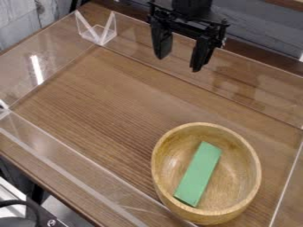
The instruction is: Remove the green block from inside the brown bowl and put it on the table
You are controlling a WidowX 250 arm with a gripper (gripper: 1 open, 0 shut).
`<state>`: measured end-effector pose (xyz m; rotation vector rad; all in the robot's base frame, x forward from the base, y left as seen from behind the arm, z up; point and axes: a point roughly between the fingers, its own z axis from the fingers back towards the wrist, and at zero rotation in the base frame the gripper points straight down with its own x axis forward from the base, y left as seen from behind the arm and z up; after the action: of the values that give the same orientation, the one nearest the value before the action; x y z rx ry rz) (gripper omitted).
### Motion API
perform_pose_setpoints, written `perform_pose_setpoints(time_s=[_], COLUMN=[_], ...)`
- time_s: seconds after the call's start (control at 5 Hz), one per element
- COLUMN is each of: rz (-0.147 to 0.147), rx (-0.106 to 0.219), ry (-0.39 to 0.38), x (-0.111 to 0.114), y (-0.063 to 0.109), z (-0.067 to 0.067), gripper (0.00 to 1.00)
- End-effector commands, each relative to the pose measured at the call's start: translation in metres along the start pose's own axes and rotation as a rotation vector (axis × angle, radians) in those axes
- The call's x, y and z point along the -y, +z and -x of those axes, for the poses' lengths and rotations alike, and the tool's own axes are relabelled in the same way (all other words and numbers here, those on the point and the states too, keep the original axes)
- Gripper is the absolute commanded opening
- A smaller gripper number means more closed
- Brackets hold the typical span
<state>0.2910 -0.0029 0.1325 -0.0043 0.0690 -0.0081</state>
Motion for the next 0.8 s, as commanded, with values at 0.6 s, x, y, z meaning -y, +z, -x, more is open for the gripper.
perform_pose_setpoints(time_s=[0.6], rz=[0.030], rx=[-0.005], ry=[-0.025], x=[0.097], y=[-0.051], z=[0.068], gripper=[1.00])
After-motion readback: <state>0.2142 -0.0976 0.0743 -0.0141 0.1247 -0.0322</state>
